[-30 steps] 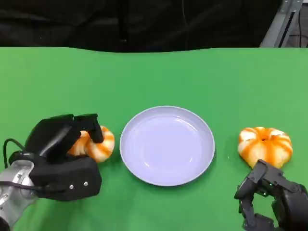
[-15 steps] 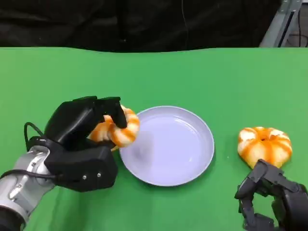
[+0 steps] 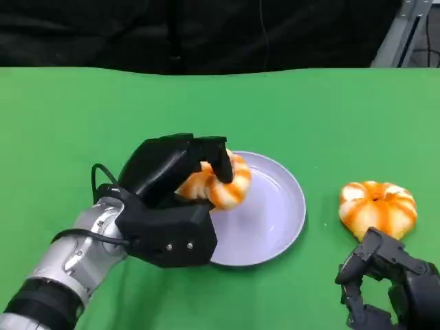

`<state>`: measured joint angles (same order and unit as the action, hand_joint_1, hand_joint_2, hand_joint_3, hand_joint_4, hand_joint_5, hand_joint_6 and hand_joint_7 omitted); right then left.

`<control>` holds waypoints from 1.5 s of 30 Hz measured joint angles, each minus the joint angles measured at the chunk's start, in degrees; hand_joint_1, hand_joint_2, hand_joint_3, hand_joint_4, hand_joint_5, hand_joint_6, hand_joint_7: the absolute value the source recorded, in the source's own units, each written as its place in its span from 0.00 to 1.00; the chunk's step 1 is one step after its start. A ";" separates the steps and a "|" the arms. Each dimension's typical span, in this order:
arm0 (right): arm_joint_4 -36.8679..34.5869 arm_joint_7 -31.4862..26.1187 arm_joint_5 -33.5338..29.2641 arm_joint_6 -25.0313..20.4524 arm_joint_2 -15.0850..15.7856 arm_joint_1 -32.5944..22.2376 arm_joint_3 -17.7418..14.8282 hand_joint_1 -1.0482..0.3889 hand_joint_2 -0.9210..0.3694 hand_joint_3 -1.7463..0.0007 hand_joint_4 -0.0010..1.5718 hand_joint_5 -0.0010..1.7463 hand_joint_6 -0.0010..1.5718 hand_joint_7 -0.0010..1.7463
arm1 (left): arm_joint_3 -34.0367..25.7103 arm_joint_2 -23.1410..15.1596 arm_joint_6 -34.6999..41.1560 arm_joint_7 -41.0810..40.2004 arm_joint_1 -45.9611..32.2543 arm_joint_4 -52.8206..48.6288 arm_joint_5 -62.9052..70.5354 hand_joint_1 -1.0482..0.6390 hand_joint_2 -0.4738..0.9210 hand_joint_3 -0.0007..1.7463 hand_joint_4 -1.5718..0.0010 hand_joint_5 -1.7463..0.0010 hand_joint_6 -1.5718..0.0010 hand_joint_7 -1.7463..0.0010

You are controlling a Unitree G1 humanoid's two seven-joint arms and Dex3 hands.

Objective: Grasp the bread from the table and place it into the plate.

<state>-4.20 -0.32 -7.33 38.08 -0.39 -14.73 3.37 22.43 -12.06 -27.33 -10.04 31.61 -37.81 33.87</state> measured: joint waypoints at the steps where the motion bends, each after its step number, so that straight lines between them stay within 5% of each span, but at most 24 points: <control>1: 0.00 0.00 -0.01 0.00 0.00 0.00 0.00 0.67 0.28 0.37 0.52 1.00 0.45 0.93 | 0.00 -0.03 0.00 0.00 0.00 -0.02 0.00 0.62 0.77 0.54 0.53 0.00 0.49 0.16; 5: 0.00 -0.01 -0.02 0.00 0.00 0.00 0.02 0.67 0.28 0.37 0.52 1.00 0.46 0.93 | 0.00 -0.12 0.01 0.00 0.00 -0.08 0.00 0.62 0.77 0.54 0.53 0.00 0.49 0.16; 7: -0.01 -0.13 -0.04 0.00 0.00 -0.06 -0.02 0.66 0.28 0.37 0.52 1.00 0.46 0.93 | 0.44 0.48 -0.04 -0.28 0.58 -1.18 0.40 0.63 0.89 0.34 0.56 0.01 0.50 0.21; 9: -0.05 -0.32 -0.30 -0.07 -0.04 0.05 0.00 0.66 0.27 0.37 0.52 1.00 0.46 0.93 | 2.32 2.84 0.86 -1.27 3.02 -5.73 2.13 0.63 0.93 0.28 0.56 0.01 0.51 0.22; 14: -0.14 -0.69 -1.01 -0.09 -0.27 0.12 0.11 0.65 0.27 0.38 0.52 1.00 0.46 0.92 | 5.19 7.78 -1.92 -4.42 5.39 -13.17 3.55 0.63 0.96 0.27 0.57 0.00 0.54 0.15; 21: -0.26 -1.61 -1.72 -0.10 -0.31 0.07 0.28 0.64 0.27 0.38 0.53 1.00 0.46 0.92 | 5.93 8.49 -5.58 -8.08 7.97 -20.23 4.15 0.60 0.98 0.25 0.59 0.02 0.54 0.21; 24: -0.26 -1.75 -1.81 -0.13 -0.55 0.07 0.52 0.64 0.27 0.38 0.53 1.00 0.46 0.92 | 6.67 8.72 -5.97 -8.38 7.99 -21.79 4.67 0.59 1.00 0.18 0.59 0.09 0.50 0.36; 27: -0.26 -1.77 -1.86 -0.15 -0.61 0.08 0.63 0.64 0.27 0.38 0.53 1.00 0.47 0.92 | 7.14 8.71 -5.60 -7.86 8.29 -21.90 4.89 0.39 1.00 0.14 0.56 0.73 0.47 0.86; 30: -0.27 -1.78 -1.86 -0.15 -0.61 0.10 0.68 0.64 0.28 0.37 0.53 1.00 0.47 0.92 | 8.07 8.11 -3.26 -4.75 9.24 -20.72 5.60 0.25 1.00 0.17 0.61 0.93 0.52 0.98; 34: -0.27 -1.80 -1.86 -0.15 -0.61 0.10 0.78 0.64 0.28 0.37 0.52 1.00 0.47 0.92 | 9.27 7.22 -0.89 -2.17 9.47 -17.87 6.77 0.19 1.00 0.22 0.66 0.98 0.57 1.00; 35: -0.27 -1.83 -1.86 -0.15 -0.61 0.10 0.83 0.64 0.28 0.37 0.53 1.00 0.47 0.91 | 9.36 7.09 -0.56 -1.80 9.47 -17.43 6.79 0.10 1.00 0.31 0.81 0.99 0.66 1.00; 37: -0.49 -1.85 -1.86 -0.04 -0.61 0.22 0.87 0.64 0.28 0.37 0.53 1.00 0.47 0.91 | 9.71 6.42 0.65 -0.69 9.38 -16.00 7.07 0.05 1.00 0.37 0.88 1.00 0.71 1.00; 45: -1.28 -1.99 -1.86 0.27 -0.58 0.60 0.85 0.64 0.29 0.36 0.53 1.00 0.47 0.91 | 10.12 5.01 3.38 1.56 8.38 -12.06 7.27 0.01 1.00 0.42 0.96 1.00 0.77 1.00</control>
<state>-5.48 -2.31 -9.19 38.35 -0.97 -14.13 4.22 32.55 -7.05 -23.95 -8.48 39.99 -49.87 41.14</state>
